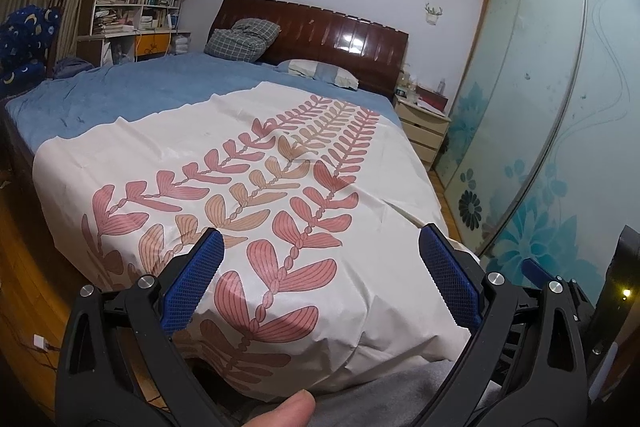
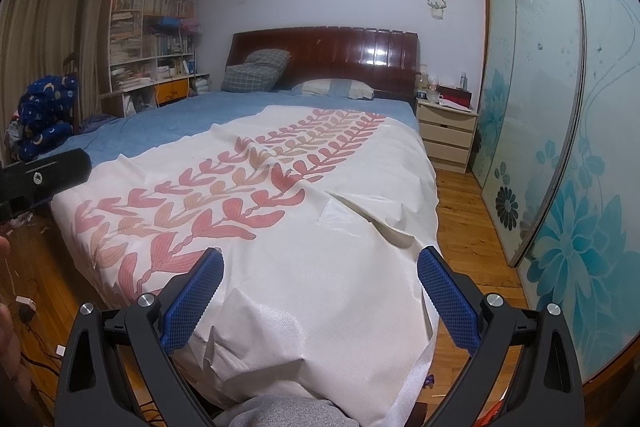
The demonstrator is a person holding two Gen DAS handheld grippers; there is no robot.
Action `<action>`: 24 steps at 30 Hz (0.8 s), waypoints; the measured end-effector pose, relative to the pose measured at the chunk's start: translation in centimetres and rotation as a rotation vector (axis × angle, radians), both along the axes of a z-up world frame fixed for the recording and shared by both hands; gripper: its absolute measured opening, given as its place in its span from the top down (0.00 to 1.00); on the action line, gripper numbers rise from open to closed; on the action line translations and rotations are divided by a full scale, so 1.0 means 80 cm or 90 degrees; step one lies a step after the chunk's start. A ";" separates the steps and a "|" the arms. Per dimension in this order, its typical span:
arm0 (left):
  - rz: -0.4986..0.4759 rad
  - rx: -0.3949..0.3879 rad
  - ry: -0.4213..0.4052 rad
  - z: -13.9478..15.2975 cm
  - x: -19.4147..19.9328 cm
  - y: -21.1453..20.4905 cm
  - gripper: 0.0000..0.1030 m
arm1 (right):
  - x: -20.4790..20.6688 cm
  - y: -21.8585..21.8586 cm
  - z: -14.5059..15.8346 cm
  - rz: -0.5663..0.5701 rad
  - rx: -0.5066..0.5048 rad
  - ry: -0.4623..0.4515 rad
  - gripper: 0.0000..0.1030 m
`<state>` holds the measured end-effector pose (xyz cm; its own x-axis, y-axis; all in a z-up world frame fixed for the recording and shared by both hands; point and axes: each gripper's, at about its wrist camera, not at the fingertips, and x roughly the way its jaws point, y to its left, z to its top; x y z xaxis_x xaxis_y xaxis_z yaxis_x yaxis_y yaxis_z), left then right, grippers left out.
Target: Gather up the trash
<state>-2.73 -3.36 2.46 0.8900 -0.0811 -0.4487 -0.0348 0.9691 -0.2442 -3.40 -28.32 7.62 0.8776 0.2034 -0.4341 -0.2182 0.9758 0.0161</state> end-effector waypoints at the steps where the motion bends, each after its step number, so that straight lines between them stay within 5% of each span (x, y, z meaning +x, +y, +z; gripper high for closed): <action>1: 0.000 0.000 -0.001 0.000 0.000 0.000 0.06 | 0.000 0.000 0.000 0.000 -0.001 0.000 0.07; 24: 0.021 -0.023 -0.007 0.000 -0.006 0.023 0.06 | 0.003 0.003 0.000 0.005 -0.016 0.011 0.07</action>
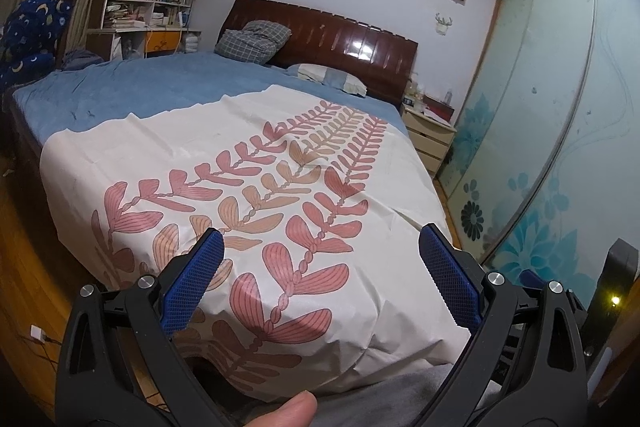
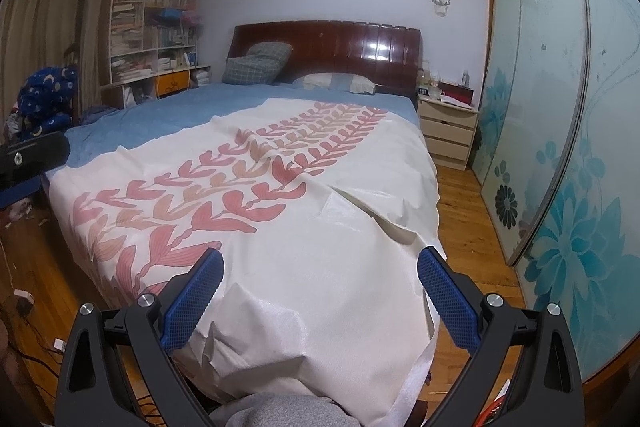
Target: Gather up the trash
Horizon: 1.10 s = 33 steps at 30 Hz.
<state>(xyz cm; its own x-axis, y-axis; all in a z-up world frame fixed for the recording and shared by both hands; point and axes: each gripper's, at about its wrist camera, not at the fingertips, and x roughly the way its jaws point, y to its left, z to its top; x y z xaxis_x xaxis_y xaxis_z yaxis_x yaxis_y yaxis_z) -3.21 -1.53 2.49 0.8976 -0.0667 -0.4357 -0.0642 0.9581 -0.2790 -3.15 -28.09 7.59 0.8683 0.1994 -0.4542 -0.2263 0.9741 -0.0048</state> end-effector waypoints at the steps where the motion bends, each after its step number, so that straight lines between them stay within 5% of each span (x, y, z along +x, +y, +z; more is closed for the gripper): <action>1: 0.000 -0.001 -0.001 0.000 0.000 0.000 0.06 | 0.000 0.000 0.000 0.000 -0.002 0.000 0.07; 20: -0.003 0.006 0.007 0.001 0.002 -0.007 0.06 | -0.002 0.001 -0.002 0.002 -0.002 0.003 0.07; 26: 0.005 0.027 -0.030 0.008 -0.007 -0.014 0.06 | -0.001 0.001 -0.001 0.002 -0.002 0.004 0.07; 33: 0.027 0.012 0.001 0.004 0.002 -0.008 0.06 | -0.002 0.000 -0.002 0.002 -0.001 0.004 0.07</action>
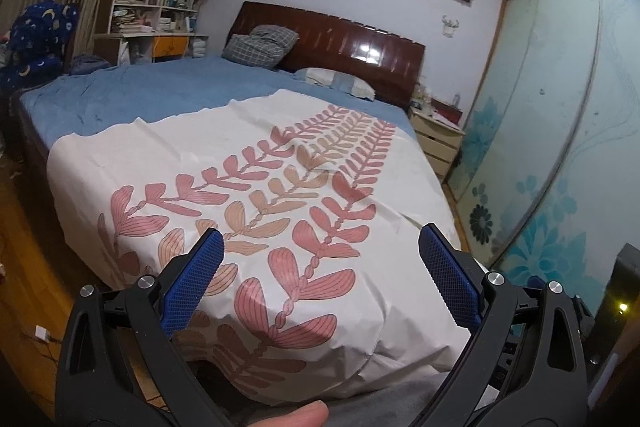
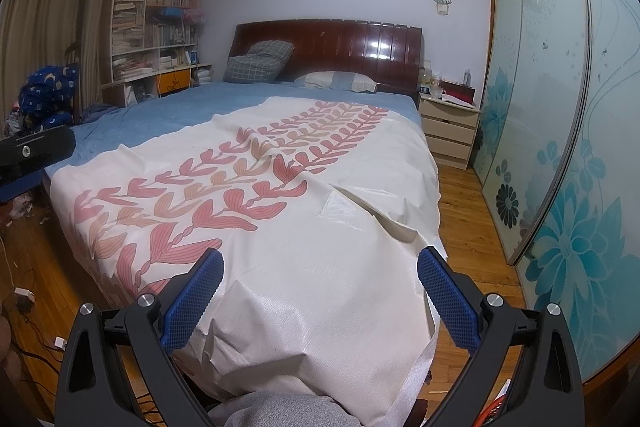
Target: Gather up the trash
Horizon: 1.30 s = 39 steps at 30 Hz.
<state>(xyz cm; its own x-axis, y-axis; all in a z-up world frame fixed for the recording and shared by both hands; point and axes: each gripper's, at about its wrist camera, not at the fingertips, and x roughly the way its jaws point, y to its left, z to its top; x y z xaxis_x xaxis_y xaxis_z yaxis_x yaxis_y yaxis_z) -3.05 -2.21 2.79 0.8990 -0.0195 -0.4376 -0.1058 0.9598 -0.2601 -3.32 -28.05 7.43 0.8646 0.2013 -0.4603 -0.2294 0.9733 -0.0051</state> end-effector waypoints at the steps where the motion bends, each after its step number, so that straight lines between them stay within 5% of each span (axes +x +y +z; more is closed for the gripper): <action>1: 0.000 -0.001 0.002 -0.001 0.000 0.000 0.06 | 0.000 0.000 0.000 0.000 -0.001 -0.001 0.07; 18: -0.008 0.008 0.004 -0.001 0.000 -0.006 0.06 | 0.000 -0.001 0.001 0.001 -0.001 0.000 0.07; 24: 0.026 -0.056 0.013 -0.004 0.004 0.008 0.06 | 0.000 0.002 -0.002 0.004 -0.001 0.001 0.07; 32: 0.069 -0.034 -0.077 0.004 -0.017 0.009 0.06 | 0.000 0.003 -0.003 0.003 0.000 0.003 0.07; 39: 0.070 -0.027 -0.013 -0.002 0.003 0.007 0.06 | -0.002 0.004 -0.004 0.004 0.001 0.004 0.07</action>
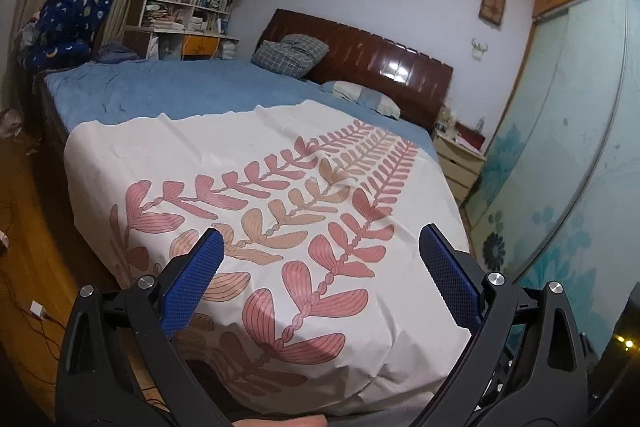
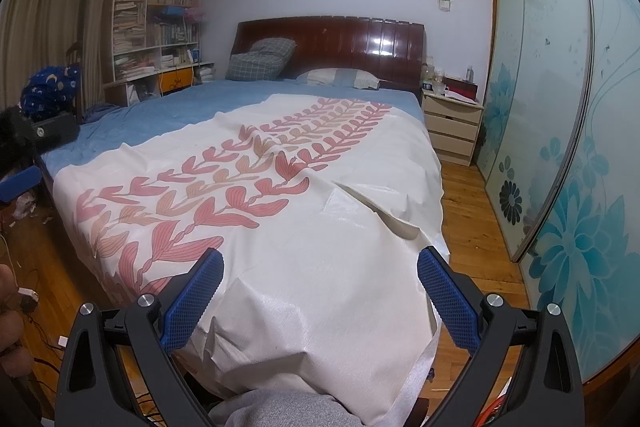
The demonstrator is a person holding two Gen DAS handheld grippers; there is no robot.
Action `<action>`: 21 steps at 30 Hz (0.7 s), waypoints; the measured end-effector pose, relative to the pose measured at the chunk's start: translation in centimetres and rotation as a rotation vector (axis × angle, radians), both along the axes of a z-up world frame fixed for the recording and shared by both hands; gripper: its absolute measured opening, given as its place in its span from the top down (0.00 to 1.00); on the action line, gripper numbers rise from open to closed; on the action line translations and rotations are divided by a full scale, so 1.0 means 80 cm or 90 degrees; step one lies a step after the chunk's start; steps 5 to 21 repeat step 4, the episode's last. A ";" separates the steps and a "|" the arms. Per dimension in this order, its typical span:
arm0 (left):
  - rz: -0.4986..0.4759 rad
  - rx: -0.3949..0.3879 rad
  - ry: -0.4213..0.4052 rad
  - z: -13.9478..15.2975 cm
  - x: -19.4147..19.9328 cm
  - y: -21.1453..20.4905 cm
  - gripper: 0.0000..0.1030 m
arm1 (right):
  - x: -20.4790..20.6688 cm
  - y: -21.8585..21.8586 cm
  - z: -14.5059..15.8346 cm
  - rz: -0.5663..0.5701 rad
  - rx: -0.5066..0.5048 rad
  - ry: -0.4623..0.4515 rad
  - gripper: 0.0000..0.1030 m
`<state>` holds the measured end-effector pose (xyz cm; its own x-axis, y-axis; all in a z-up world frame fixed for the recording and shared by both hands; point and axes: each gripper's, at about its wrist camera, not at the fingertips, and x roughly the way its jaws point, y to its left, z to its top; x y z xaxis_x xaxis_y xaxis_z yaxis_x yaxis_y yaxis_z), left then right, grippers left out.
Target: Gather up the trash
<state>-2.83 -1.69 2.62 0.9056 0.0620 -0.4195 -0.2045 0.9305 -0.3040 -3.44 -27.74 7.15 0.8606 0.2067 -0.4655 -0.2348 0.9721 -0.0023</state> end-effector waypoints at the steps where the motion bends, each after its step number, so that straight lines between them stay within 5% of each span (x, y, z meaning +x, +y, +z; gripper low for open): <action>1: -0.005 -0.001 0.010 -0.001 0.003 -0.001 0.06 | 0.000 0.000 0.000 0.001 0.000 -0.001 0.07; 21: -0.020 0.008 0.032 -0.005 0.010 -0.006 0.06 | 0.000 -0.001 0.000 0.001 0.000 -0.001 0.07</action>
